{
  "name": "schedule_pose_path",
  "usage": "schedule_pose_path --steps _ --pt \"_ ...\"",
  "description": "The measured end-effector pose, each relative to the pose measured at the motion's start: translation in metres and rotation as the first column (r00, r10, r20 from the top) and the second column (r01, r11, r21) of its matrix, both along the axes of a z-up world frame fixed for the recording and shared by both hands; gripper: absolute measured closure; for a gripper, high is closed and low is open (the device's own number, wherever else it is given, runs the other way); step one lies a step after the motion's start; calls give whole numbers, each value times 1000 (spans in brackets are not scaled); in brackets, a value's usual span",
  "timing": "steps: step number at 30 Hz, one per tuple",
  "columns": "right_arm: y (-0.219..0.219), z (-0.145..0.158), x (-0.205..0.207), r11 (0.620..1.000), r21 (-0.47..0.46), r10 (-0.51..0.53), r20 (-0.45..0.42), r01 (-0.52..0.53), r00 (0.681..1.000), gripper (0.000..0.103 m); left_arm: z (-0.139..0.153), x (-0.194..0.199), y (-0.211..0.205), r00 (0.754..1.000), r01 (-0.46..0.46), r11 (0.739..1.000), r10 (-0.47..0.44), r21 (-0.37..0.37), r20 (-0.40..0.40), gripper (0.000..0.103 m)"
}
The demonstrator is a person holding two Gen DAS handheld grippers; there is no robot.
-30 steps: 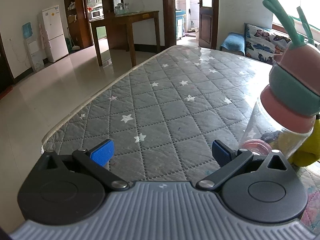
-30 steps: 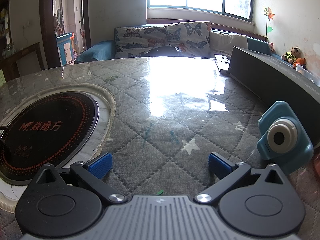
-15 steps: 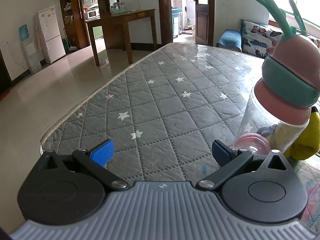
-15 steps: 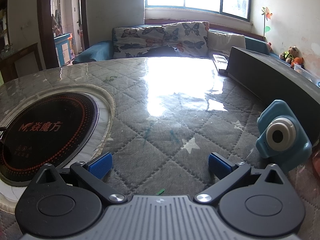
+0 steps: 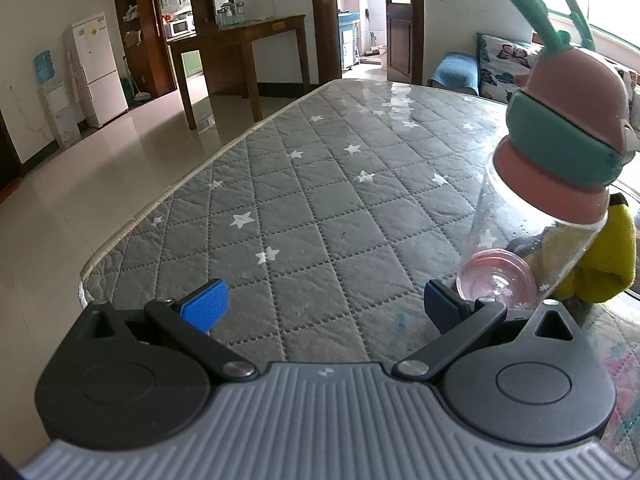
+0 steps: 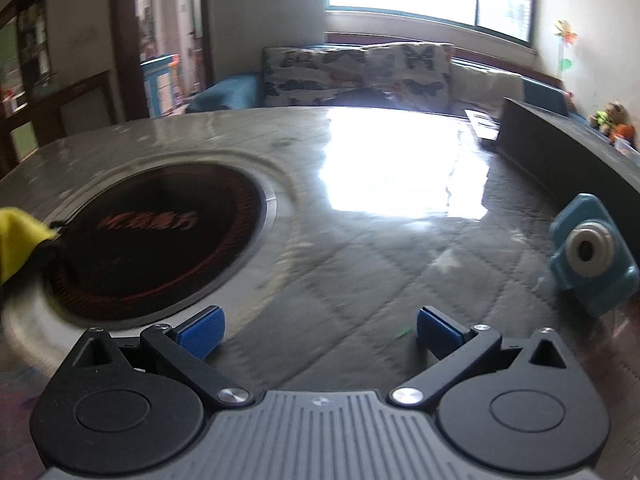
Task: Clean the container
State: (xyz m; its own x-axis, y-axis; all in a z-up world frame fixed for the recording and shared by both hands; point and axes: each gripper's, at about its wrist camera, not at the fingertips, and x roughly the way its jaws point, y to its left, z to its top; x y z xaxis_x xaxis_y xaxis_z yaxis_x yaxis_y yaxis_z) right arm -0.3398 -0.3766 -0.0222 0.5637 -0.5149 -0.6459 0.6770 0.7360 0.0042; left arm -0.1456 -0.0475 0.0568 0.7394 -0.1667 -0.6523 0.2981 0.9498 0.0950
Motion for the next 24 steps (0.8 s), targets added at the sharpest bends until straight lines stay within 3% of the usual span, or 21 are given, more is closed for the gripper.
schedule_pose_path --steps 17,24 --pt "94 18 24 959 -85 268 -15 -269 963 0 -5 -20 -10 1000 -7 1000 8 23 -15 0" --pt "119 25 30 933 -133 331 -48 -335 942 0 -5 -29 -16 1000 18 1000 -17 24 -25 0"
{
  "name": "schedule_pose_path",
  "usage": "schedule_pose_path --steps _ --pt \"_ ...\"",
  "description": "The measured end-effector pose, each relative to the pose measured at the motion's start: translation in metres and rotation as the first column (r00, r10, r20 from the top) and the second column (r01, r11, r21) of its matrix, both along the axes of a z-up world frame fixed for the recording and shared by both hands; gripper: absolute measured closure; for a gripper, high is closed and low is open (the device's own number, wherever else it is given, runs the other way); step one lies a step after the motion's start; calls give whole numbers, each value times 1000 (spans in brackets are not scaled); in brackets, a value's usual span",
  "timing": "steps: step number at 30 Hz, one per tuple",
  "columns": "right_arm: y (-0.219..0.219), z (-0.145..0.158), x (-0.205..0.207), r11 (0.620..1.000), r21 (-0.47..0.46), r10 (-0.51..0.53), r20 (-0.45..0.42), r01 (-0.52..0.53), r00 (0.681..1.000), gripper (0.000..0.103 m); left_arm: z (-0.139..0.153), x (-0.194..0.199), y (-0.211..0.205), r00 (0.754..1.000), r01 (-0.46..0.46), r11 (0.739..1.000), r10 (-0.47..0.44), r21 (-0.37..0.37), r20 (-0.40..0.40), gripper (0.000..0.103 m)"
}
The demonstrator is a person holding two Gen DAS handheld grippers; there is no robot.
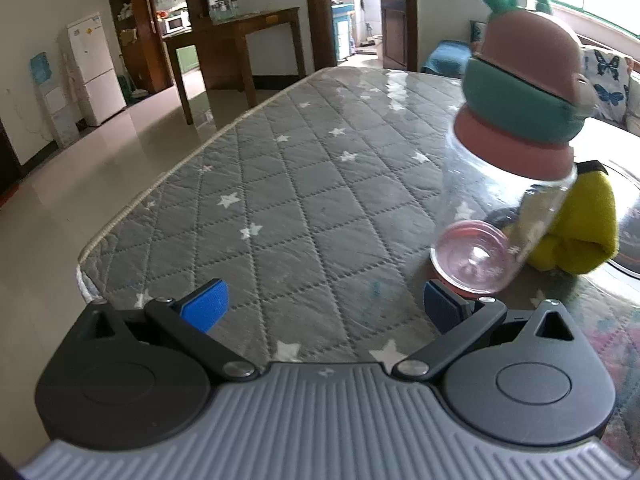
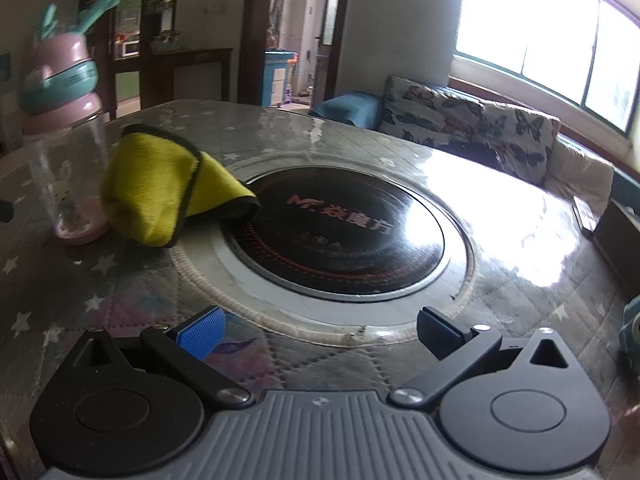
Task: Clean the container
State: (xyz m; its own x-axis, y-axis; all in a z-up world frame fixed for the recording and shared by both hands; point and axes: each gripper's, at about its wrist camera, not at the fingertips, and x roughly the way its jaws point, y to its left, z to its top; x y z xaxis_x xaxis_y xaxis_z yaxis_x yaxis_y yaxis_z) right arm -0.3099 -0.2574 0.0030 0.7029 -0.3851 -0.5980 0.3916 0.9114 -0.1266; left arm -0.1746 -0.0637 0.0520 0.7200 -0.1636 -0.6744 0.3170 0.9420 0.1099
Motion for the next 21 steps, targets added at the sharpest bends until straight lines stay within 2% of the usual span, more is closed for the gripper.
schedule_pose_path --steps 21 --pt "26 2 6 997 6 80 4 -80 997 0 -4 -5 -5 999 33 999 -33 22 -2 0"
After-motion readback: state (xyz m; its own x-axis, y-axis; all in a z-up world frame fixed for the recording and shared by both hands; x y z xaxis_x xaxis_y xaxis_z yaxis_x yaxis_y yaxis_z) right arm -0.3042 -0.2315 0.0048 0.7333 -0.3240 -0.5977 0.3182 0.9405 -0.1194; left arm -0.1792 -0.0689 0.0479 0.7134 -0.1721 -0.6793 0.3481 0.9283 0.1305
